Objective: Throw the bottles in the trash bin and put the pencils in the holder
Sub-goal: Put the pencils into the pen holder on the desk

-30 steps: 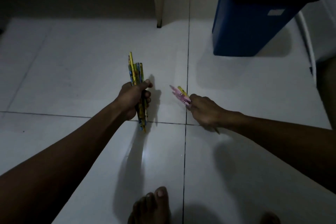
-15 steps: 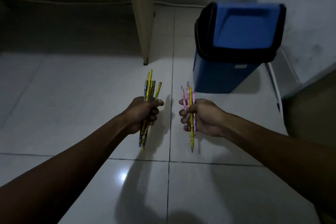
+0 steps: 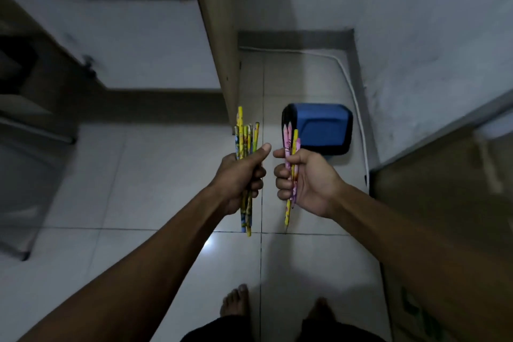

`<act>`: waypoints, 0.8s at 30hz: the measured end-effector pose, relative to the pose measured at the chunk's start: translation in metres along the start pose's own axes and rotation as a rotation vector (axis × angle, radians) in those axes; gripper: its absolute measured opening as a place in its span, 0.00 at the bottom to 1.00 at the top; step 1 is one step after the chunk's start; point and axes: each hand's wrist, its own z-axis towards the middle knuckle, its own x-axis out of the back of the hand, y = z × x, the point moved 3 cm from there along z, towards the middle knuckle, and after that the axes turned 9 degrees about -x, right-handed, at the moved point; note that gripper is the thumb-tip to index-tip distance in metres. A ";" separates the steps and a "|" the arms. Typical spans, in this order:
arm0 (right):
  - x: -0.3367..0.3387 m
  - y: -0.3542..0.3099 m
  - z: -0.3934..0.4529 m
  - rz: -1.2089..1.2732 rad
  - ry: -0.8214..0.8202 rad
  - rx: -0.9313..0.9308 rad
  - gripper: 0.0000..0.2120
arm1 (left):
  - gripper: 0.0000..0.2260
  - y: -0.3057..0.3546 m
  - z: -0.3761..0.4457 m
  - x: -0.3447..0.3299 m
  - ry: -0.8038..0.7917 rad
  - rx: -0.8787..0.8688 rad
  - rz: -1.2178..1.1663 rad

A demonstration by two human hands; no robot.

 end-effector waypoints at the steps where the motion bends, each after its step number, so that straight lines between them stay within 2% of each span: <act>1: -0.015 -0.011 -0.022 -0.007 -0.008 0.020 0.10 | 0.17 0.024 -0.015 -0.003 0.013 -0.019 -0.023; 4: -0.071 -0.052 -0.099 -0.113 -0.072 0.080 0.15 | 0.16 0.108 -0.065 -0.012 0.008 -0.053 -0.100; 7: -0.121 -0.082 -0.166 -0.205 -0.151 0.070 0.30 | 0.17 0.182 -0.109 -0.018 -0.066 -0.093 -0.151; 9: -0.154 -0.098 -0.204 -0.223 -0.185 0.060 0.34 | 0.13 0.229 -0.136 -0.019 -0.136 -0.120 -0.157; 15: -0.239 -0.143 -0.281 -0.262 -0.261 0.077 0.37 | 0.13 0.340 -0.190 0.000 -0.211 -0.161 -0.159; 19: -0.290 -0.166 -0.310 -0.331 -0.353 0.109 0.34 | 0.12 0.398 -0.214 0.019 -0.245 -0.202 -0.157; 24: -0.329 -0.190 -0.328 -0.452 -0.363 0.219 0.25 | 0.10 0.453 -0.227 0.037 -0.119 -0.327 -0.218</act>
